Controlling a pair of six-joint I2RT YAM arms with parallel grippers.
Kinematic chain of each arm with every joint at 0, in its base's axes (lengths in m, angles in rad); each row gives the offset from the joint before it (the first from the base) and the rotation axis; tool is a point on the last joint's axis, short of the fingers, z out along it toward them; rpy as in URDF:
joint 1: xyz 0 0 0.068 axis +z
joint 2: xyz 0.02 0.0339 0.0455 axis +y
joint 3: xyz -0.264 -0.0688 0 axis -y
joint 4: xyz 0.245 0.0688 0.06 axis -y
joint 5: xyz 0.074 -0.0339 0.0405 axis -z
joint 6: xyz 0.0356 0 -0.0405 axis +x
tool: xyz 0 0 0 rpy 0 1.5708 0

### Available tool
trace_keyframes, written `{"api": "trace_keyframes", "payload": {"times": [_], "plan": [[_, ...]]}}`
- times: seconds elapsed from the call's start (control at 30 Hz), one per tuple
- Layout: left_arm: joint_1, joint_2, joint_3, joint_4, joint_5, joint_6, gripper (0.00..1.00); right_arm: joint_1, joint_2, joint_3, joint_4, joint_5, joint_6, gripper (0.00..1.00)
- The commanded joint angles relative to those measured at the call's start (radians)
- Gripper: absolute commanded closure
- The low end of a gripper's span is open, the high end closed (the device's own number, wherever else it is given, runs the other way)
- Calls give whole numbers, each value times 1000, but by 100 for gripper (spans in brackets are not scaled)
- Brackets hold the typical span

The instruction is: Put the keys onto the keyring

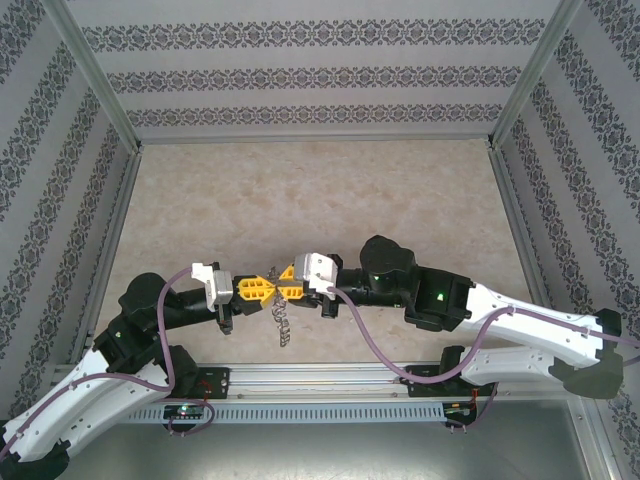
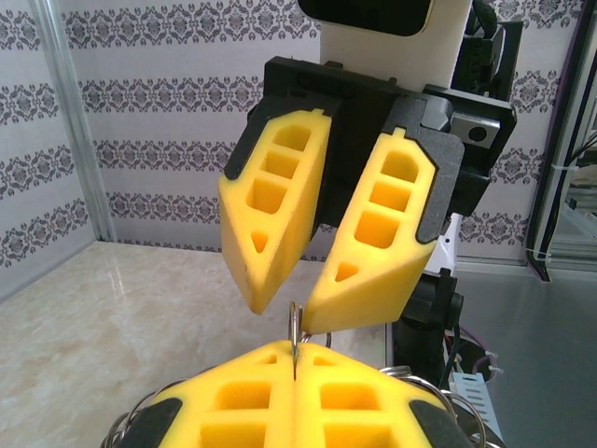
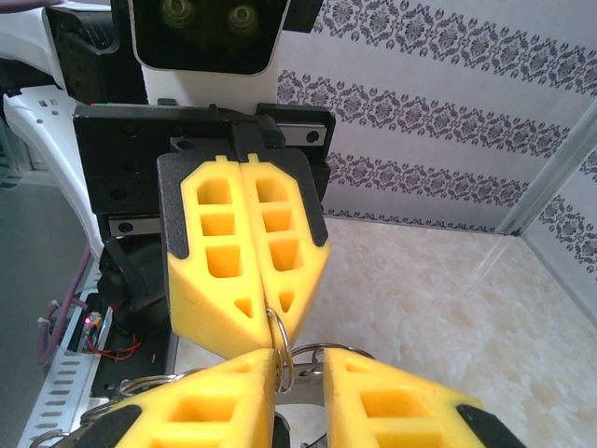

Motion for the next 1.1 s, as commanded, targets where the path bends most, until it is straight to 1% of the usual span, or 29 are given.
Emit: {"api": "trace_keyframes", "payload": {"times": [0.0,0.1,0.3,0.43,0.57,0.6,0.63,0.73,0.8,0.9,1.0,1.07], "plan": [[-9,-12,15,78,42,-15,100,-11,17,18,-31,-7,14,78],[-9,-12,14,80,43,-14,100,-12,20,19,-39,-2,13,78],[-9,-10,14,84,41,-12,100,-15,28,21,-59,4,11,82],[-9,-12,17,80,41,-12,100,-15,24,21,-78,11,9,87],[-9,-9,21,69,36,-8,100,-15,18,24,-97,22,-4,100],[-9,-6,24,57,30,-3,100,-15,17,30,-107,24,-10,100],[-9,-5,32,35,13,8,100,-16,19,37,-118,27,-15,100],[-9,14,78,-99,-47,72,99,-16,31,70,-170,47,-43,100],[-9,33,117,-188,-85,113,91,-16,45,96,-213,61,-59,100],[-9,73,178,-303,-135,170,83,-13,68,138,-271,81,-80,100],[-9,107,222,-369,-160,211,83,-10,85,168,-310,94,-94,100],[-9,121,236,-383,-160,224,83,-8,93,181,-324,98,-99,100]]}}
